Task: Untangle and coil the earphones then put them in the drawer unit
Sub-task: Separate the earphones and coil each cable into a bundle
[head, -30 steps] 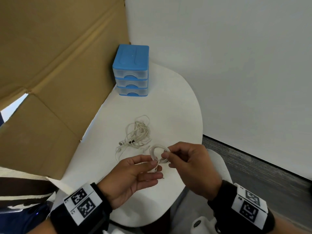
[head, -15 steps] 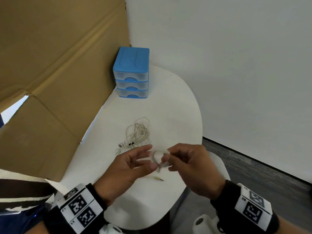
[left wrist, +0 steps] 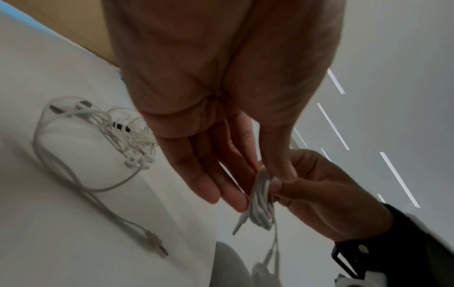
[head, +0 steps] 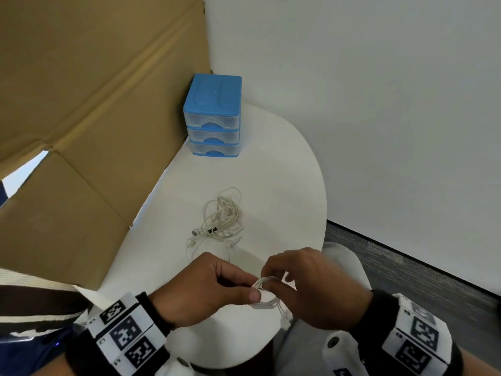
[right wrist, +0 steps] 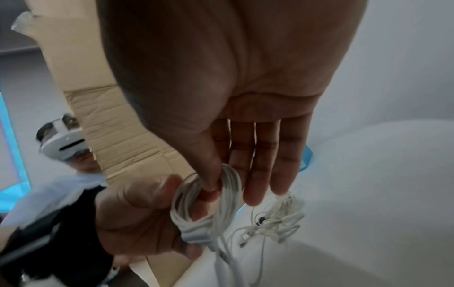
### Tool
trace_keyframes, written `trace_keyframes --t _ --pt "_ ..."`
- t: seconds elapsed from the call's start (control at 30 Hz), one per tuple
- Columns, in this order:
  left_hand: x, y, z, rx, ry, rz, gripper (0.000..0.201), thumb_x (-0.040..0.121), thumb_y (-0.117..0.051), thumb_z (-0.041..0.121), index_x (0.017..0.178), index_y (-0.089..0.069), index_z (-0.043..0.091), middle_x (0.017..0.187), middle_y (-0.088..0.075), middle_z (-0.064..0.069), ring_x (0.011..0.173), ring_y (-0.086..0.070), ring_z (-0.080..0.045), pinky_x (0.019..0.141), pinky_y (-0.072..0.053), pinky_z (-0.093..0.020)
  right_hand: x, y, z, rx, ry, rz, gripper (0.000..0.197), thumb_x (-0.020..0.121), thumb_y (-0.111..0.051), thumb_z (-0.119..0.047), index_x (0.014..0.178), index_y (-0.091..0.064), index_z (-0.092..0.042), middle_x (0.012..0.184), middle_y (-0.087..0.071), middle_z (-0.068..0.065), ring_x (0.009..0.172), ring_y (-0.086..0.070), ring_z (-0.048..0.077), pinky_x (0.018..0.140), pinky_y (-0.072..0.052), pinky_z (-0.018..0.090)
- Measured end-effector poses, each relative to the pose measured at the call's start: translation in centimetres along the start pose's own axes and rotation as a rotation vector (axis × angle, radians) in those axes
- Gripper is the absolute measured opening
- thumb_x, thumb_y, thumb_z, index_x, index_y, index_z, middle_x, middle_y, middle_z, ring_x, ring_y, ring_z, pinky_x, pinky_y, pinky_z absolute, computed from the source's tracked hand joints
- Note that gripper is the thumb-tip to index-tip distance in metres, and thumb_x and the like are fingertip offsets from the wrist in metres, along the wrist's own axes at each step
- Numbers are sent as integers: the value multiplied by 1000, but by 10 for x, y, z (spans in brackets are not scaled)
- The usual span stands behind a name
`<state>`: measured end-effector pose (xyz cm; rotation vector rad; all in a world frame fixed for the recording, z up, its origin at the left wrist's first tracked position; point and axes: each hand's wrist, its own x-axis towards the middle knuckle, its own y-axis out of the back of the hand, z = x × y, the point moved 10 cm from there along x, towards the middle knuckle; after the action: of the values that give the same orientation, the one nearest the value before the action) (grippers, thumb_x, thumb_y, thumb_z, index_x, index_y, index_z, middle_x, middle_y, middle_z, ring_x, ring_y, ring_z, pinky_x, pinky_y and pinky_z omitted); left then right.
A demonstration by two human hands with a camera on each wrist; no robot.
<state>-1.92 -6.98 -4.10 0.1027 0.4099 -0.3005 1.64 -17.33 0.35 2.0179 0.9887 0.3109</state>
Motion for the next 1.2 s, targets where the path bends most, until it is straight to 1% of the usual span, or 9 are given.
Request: trace_keyframes --t 0.2,0.33,0.4,0.5,0.7,0.87,0.97,1.07,1.2 --pt "1 13 9 -63 -77 117 13 71 -80 14 82 -79 7 78 -77 -8 74 -71 -15 77 -56 -24 4 2 10 379 -81 51 8 89 -66 -22 83 -71 -20 82 -72 -9 78 -67 6 74 -57 29" --pt "2 29 11 -235 -139 299 23 66 -76 16 81 -74 -1 66 -71 -4 62 -65 -9 64 -51 -17 8 -10 28 860 -237 107 11 85 -71 -17 87 -70 -6 79 -69 13 69 -62 22 65 -50 36" --pt "3 34 4 -332 -108 362 29 66 -75 19 87 -72 -2 71 -73 -7 67 -68 -11 64 -54 -19 8 -18 36 1045 -330 126 14 88 -69 -7 95 -69 5 86 -71 25 73 -64 31 64 -52 38" --pt "6 41 -8 -447 -53 438 32 68 -74 21 93 -72 0 84 -75 -16 74 -71 -16 64 -57 -22 7 -27 44 1150 -435 158 18 88 -66 -4 99 -68 10 89 -72 26 81 -70 30 69 -57 36" --pt "11 38 -26 -489 12 546 20 81 -73 8 97 -71 -2 86 -74 -17 66 -69 -11 62 -57 -21 4 -27 56 1077 -467 285 7 86 -70 -5 87 -74 0 79 -73 23 69 -69 28 61 -54 32" --pt "15 37 -28 -506 45 529 17 87 -68 16 102 -73 9 91 -77 -6 80 -73 -14 74 -60 -29 14 -21 62 938 -456 340 9 87 -69 -4 81 -75 -4 73 -73 21 63 -68 33 60 -56 36" --pt "14 46 -31 -474 88 550 19 89 -67 24 107 -70 20 98 -77 1 93 -73 -18 76 -58 -33 38 -9 86 776 -490 369 15 86 -69 -4 72 -74 -6 67 -72 16 60 -66 27 67 -58 46" --pt "14 58 -43 -444 142 577 17 91 -66 19 107 -70 15 96 -77 -2 89 -72 -20 70 -57 -30 67 12 125 621 -593 416 17 81 -72 -7 65 -72 -8 64 -69 15 61 -65 26 73 -59 53" --pt "15 64 -53 -351 146 580 13 90 -65 14 102 -71 12 95 -76 -8 77 -71 -17 63 -54 -27 96 19 164 571 -749 372 15 80 -70 -13 81 -71 2 78 -71 16 77 -69 30 82 -59 46"
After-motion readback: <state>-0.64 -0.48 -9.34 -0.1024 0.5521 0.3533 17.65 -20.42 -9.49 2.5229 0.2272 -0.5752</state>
